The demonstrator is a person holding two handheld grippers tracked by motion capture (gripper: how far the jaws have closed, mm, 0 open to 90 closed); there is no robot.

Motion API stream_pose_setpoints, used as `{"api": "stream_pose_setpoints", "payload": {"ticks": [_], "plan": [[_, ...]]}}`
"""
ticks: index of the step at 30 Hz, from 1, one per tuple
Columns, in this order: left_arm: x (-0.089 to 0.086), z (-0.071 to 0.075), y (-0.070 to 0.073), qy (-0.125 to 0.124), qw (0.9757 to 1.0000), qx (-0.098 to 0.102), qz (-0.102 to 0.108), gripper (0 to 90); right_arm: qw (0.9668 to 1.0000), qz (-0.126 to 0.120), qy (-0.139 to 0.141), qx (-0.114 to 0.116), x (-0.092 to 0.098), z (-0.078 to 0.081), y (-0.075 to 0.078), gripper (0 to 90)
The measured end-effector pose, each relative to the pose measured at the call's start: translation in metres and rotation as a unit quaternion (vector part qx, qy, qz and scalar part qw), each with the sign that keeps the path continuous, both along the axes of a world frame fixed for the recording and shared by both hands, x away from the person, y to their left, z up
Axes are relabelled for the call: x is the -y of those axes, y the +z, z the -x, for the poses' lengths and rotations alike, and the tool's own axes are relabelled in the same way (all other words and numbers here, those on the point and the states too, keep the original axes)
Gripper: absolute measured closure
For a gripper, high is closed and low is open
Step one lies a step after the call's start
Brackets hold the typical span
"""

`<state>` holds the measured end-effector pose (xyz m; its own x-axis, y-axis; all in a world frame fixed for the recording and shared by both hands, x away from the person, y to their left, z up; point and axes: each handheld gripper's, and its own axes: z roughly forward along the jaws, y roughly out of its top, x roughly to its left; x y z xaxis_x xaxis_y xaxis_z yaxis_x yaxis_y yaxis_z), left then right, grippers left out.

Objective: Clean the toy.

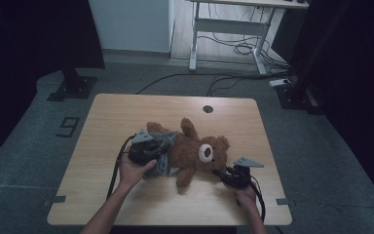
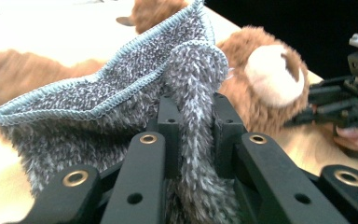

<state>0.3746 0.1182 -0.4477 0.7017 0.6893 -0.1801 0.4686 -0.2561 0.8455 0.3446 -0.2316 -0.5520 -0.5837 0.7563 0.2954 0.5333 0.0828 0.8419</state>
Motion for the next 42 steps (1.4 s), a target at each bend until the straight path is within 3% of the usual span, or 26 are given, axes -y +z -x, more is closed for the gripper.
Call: {"api": "stream_pose_setpoints", "payload": {"ticks": [7,11,13,18,22,24,29,31,36,40,42], "plan": [[0.041,-0.022,0.012,-0.017,0.9995,0.004,-0.027,76.8,1.0,0.001,0.001,0.001,0.0,0.0,0.0,62.6],[0.049,-0.032,-0.003,-0.015,0.9986,-0.015,-0.049,76.6,1.0,0.003,0.003,0.0,0.0,0.0,0.0,62.5],[0.044,-0.033,-0.011,-0.012,0.999,-0.022,-0.036,77.2,1.0,0.004,0.004,0.001,0.0,0.0,0.0,62.4],[0.037,-0.028,-0.021,-0.016,0.999,-0.025,-0.033,78.7,0.9998,0.016,0.011,0.003,-0.001,0.001,0.0,60.0],[0.032,-0.022,-0.03,-0.013,0.9994,-0.026,-0.017,79.4,0.9994,0.029,0.019,0.004,-0.001,0.005,0.003,47.9],[0.028,-0.02,-0.034,-0.014,0.9994,-0.03,-0.001,79.6,0.9997,0.015,0.017,0.005,0.001,0.007,0.007,34.4],[0.022,-0.012,-0.043,-0.018,0.9993,-0.028,0.016,79.8,0.9993,-0.024,-0.018,0.023,0.005,0.009,0.023,19.8],[0.022,-0.009,-0.044,-0.019,0.9993,-0.025,0.019,79.8,0.9988,-0.031,-0.024,0.028,0.003,0.007,0.031,16.4],[0.02,-0.002,-0.047,-0.019,0.9995,-0.018,0.017,79.8,0.9992,-0.015,-0.03,0.024,-0.01,-0.006,0.039,11.7],[0.018,0.0,-0.05,-0.017,0.9992,-0.02,0.03,79.8,0.9995,-0.032,-0.003,0.001,-0.009,-0.017,0.034,8.7],[0.017,0.002,-0.051,-0.018,0.9992,-0.02,0.03,79.8,0.999,-0.043,0.012,-0.009,-0.008,-0.019,0.03,12.0]]}}
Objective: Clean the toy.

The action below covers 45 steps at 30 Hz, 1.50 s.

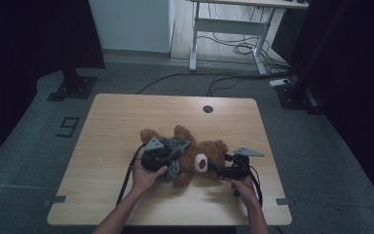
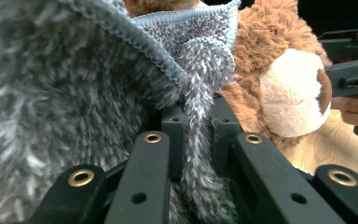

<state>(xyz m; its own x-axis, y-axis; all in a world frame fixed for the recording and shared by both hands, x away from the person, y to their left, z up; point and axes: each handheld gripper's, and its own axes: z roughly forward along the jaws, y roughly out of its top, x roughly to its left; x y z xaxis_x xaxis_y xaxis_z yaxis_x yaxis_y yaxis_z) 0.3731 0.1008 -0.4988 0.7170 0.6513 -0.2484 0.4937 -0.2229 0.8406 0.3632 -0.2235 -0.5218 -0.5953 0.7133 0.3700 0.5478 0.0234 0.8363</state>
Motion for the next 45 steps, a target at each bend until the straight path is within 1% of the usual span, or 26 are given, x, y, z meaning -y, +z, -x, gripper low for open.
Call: {"api": "stream_pose_setpoints", "payload": {"ticks": [2,4,7,9,11,14,15,17,18,20,21,23,24,25,27,28,30,31,33,35,39,41,42,45], "plan": [[-0.001,0.001,-0.001,0.0,1.0,0.0,0.001,79.8,0.9999,-0.003,0.008,0.007,0.0,0.003,-0.003,16.8],[-0.001,0.003,-0.002,0.0,1.0,-0.002,0.006,79.8,0.9998,-0.001,0.015,0.014,0.0,0.006,-0.004,26.4],[-0.002,0.004,-0.001,0.001,0.9999,-0.009,0.014,79.7,0.9997,0.009,0.009,0.019,0.001,0.011,-0.004,38.0],[-0.001,0.006,0.001,0.002,0.9998,-0.012,0.015,79.5,0.9992,0.018,0.004,0.036,-0.001,0.016,-0.005,42.9],[0.0,0.008,0.006,0.004,0.9997,-0.016,0.017,79.2,0.9986,0.025,0.0,0.047,-0.002,0.019,-0.006,45.7],[0.007,0.014,0.022,0.005,0.9999,-0.002,0.01,79.1,0.9981,0.03,-0.001,0.053,-0.001,0.02,-0.007,47.8],[0.013,0.018,0.03,-0.003,1.0,0.007,0.006,79.1,0.9981,0.03,-0.002,0.054,-0.001,0.02,-0.007,48.1],[0.024,0.023,0.04,-0.022,0.9996,0.016,0.012,79.1,0.9979,0.032,-0.001,0.056,-0.001,0.021,-0.007,48.5],[0.032,0.025,0.045,-0.031,0.9991,0.025,0.011,79.1,0.9977,0.034,-0.001,0.058,-0.001,0.022,-0.007,48.7],[0.051,0.028,0.054,-0.047,0.9981,0.039,0.002,79.0,0.9972,0.041,0.001,0.063,-0.001,0.023,-0.006,49.2],[0.063,0.027,0.057,-0.054,0.9976,0.043,-0.004,79.0,0.9969,0.044,0.002,0.066,-0.002,0.024,-0.006,49.3],[0.081,0.024,0.059,-0.06,0.9969,0.049,-0.016,78.8,0.9963,0.048,0.004,0.071,-0.002,0.026,-0.006,49.4],[0.09,0.021,0.058,-0.062,0.9967,0.048,-0.023,78.8,0.9961,0.05,0.004,0.073,-0.002,0.026,-0.006,49.5],[0.099,0.017,0.056,-0.063,0.9965,0.044,-0.034,78.7,0.9958,0.054,0.007,0.074,-0.002,0.027,-0.006,49.6],[0.111,0.007,0.048,-0.057,0.9965,0.033,-0.052,78.7,0.9954,0.056,0.01,0.076,-0.002,0.027,-0.006,49.9],[0.113,0.001,0.043,-0.054,0.9969,0.025,-0.052,78.6,0.9953,0.057,0.01,0.078,-0.002,0.027,-0.006,50.3],[0.111,-0.005,0.038,-0.051,0.9983,0.002,-0.029,78.6,0.9953,0.058,0.005,0.077,-0.001,0.027,-0.007,51.5],[0.108,-0.005,0.037,-0.049,0.9984,0.004,-0.028,78.6,0.9956,0.054,0.004,0.076,-0.001,0.026,-0.008,51.8],[0.104,-0.002,0.036,-0.041,0.9984,0.014,-0.036,78.7,0.9958,0.051,0.005,0.076,-0.001,0.026,-0.009,52.0],[0.095,0.001,0.036,-0.026,0.9983,0.022,-0.046,78.8,0.9958,0.052,0.006,0.076,-0.001,0.027,-0.009,52.1],[0.067,-0.002,0.029,-0.006,0.9987,0.007,-0.05,78.8,0.996,0.049,0.007,0.075,0.0,0.027,-0.009,52.3],[0.05,-0.003,0.028,-0.004,0.9995,-0.001,-0.032,78.9,0.9958,0.05,0.009,0.076,0.0,0.027,-0.009,52.6],[0.043,-0.001,0.029,-0.004,0.9996,0.002,-0.029,78.9,0.9956,0.052,0.01,0.077,0.0,0.027,-0.008,52.6],[0.024,0.005,0.032,0.003,0.9994,0.018,-0.03,78.9,0.9958,0.049,0.011,0.076,0.001,0.027,-0.008,52.7]]}}
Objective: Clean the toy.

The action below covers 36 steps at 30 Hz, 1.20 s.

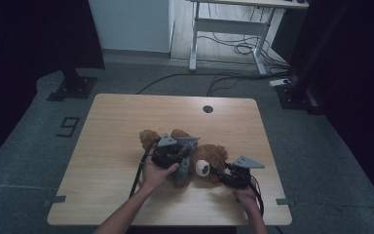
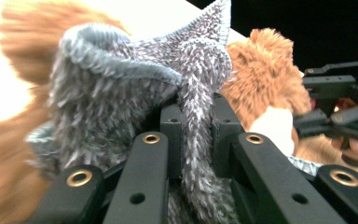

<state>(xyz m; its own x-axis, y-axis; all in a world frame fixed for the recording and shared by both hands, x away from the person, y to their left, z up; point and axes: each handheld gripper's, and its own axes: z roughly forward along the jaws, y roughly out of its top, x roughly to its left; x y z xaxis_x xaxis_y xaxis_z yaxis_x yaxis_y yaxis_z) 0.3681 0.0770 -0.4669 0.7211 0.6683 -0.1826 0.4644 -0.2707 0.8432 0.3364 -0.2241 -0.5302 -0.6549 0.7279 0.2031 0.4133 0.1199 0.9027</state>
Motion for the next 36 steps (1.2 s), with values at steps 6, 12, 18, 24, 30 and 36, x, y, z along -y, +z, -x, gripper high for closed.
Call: {"api": "stream_pose_setpoints", "payload": {"ticks": [6,12,18,24,30,36], "plan": [[-0.049,0.002,-0.003,0.04,0.9989,-0.003,0.025,78.9,1.0,-0.002,-0.001,-0.001,0.0,0.0,0.0,52.7],[-0.092,-0.008,-0.02,0.087,0.9952,-0.038,0.025,78.9,1.0,-0.006,-0.001,-0.004,0.001,0.0,-0.001,52.9],[-0.103,-0.014,-0.036,0.103,0.9925,-0.066,0.008,78.8,0.9999,-0.01,-0.002,-0.005,0.001,-0.001,-0.001,53.1],[-0.118,-0.017,-0.043,0.126,0.9886,-0.084,0.002,78.8,0.9999,-0.008,-0.002,-0.005,0.001,0.0,-0.001,53.2],[-0.111,-0.005,-0.017,0.11,0.9932,-0.033,0.022,79.0,0.9999,-0.008,-0.001,-0.007,0.002,-0.001,-0.001,53.2],[-0.064,0.007,0.023,0.046,0.9984,0.018,0.029,79.1,0.9999,-0.008,-0.001,-0.006,0.002,-0.001,-0.001,53.2]]}}
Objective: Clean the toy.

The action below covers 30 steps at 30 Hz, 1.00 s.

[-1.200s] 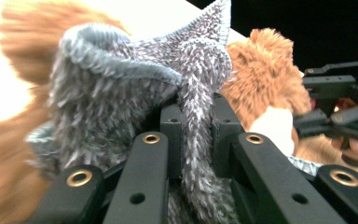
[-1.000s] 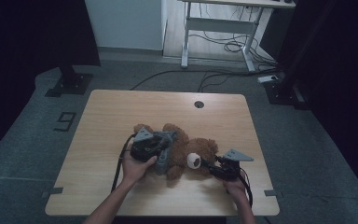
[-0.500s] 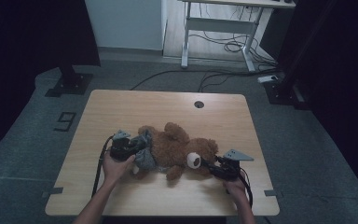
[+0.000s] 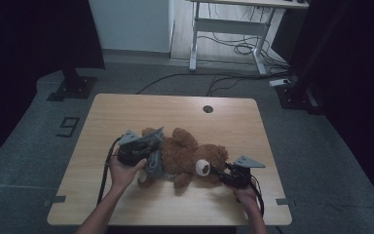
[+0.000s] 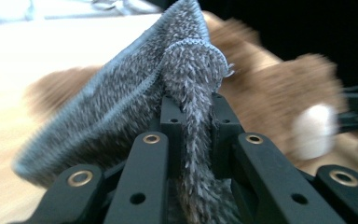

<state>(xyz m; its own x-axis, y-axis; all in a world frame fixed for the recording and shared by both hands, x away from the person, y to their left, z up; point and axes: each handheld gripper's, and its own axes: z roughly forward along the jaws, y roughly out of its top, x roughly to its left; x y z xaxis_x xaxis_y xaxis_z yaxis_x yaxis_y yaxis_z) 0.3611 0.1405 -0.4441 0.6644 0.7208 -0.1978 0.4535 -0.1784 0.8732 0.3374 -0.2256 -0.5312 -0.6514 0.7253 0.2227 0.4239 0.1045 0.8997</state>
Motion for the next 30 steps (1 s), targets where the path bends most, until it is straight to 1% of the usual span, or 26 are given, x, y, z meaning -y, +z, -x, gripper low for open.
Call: {"api": "stream_pose_setpoints", "payload": {"ticks": [1,3,4,6,8,9,11,13,14,16,17,18,20,21,23,25,27,29,30], "plan": [[0.011,0.0,0.003,-0.013,0.9999,0.003,-0.001,79.1,1.0,0.0,0.0,0.0,0.0,0.0,0.0,53.2],[0.034,0.0,0.008,-0.036,0.9993,0.006,-0.012,79.1,1.0,-0.001,0.0,0.0,0.0,0.0,0.0,53.2],[0.046,-0.001,0.009,-0.044,0.9988,0.009,-0.02,79.1,1.0,0.0,0.001,0.0,0.0,0.0,0.0,53.2],[0.072,-0.004,0.011,-0.063,0.9976,0.006,-0.026,79.1,1.0,-0.001,0.001,-0.001,0.0,0.0,0.0,53.2],[0.092,-0.005,0.012,-0.076,0.9965,0.01,-0.033,79.1,1.0,0.0,0.001,-0.001,0.001,0.0,0.0,53.2],[0.102,-0.005,0.012,-0.086,0.9958,0.007,-0.032,79.2,1.0,0.001,0.002,0.0,0.001,0.0,0.0,53.2],[0.122,-0.005,0.013,-0.103,0.9941,0.01,-0.033,79.2,1.0,0.0,0.002,-0.001,0.0,0.001,0.0,53.2],[0.141,-0.006,0.011,-0.116,0.9923,0.008,-0.043,79.2,1.0,0.002,0.002,0.003,0.0,0.001,0.0,53.2],[0.148,-0.008,0.009,-0.118,0.9917,0.006,-0.05,79.2,1.0,0.003,0.003,0.002,0.0,0.001,0.0,53.2],[0.16,-0.013,0.003,-0.119,0.9905,-0.006,-0.069,79.1,1.0,0.005,0.003,0.001,0.0,0.001,0.0,53.2],[0.162,-0.016,-0.001,-0.118,0.99,-0.013,-0.076,79.0,1.0,0.005,0.003,0.001,0.001,0.001,0.0,53.2],[0.162,-0.018,-0.006,-0.117,0.9899,-0.021,-0.076,79.0,1.0,0.005,0.003,0.001,0.001,0.001,0.0,53.2],[0.157,-0.021,-0.01,-0.11,0.9913,-0.032,-0.065,79.1,1.0,0.004,0.002,0.001,0.0,0.001,-0.001,53.2],[0.154,-0.021,-0.01,-0.106,0.9917,-0.032,-0.064,79.1,1.0,0.003,0.002,0.001,0.0,0.001,-0.001,53.2],[0.146,-0.021,-0.01,-0.093,0.9924,-0.026,-0.076,79.2,1.0,0.003,0.001,0.001,0.0,0.001,-0.001,53.3],[0.134,-0.023,-0.01,-0.078,0.9932,-0.028,-0.082,79.2,1.0,0.003,0.002,0.001,0.0,0.001,-0.001,53.3],[0.119,-0.026,-0.012,-0.063,0.9941,-0.033,-0.081,79.2,1.0,0.004,0.002,0.002,0.0,0.001,-0.001,53.3],[0.104,-0.027,-0.015,-0.055,0.9953,-0.041,-0.068,79.3,1.0,0.002,0.002,0.001,0.0,0.001,-0.001,53.3],[0.098,-0.026,-0.016,-0.054,0.9958,-0.037,-0.064,79.4,1.0,0.002,0.002,0.002,0.0,0.001,-0.001,53.3]]}}
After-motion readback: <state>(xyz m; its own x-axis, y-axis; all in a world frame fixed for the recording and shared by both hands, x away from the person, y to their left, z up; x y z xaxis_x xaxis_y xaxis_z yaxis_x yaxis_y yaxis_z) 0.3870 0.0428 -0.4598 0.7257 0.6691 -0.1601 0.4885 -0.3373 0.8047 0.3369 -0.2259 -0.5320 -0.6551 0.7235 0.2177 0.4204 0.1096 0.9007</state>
